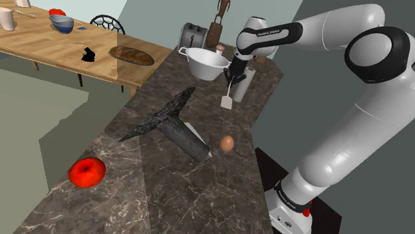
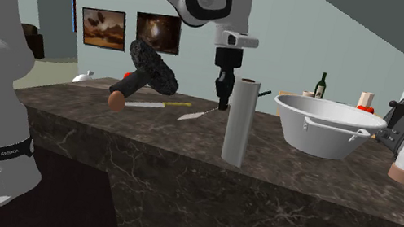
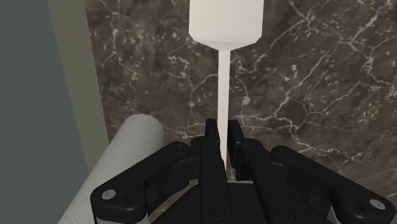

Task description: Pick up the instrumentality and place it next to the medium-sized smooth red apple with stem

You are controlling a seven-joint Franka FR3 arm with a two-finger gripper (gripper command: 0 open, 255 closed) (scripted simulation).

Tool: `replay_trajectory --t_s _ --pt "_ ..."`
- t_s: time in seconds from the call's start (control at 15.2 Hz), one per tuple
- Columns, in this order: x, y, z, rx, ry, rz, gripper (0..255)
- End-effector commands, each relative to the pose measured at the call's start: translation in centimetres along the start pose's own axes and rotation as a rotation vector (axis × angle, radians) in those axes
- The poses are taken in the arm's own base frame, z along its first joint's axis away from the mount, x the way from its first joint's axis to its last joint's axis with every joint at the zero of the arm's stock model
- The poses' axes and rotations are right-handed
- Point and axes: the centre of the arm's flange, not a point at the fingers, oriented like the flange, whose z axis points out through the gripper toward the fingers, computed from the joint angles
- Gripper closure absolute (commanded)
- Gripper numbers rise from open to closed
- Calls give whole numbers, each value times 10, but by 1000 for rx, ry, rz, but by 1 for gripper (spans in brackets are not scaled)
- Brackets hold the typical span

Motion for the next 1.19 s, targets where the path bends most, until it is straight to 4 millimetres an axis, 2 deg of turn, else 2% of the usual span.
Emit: replay_trajectory --t_s 0.0,0.4,0.46,1.12 --pt "0 0 -11 0 0 0 255" --pt "2 0 -43 0 0 0 255" --pt "2 0 -43 0 0 0 255" --pt "-117 -57 -51 0 0 0 255"
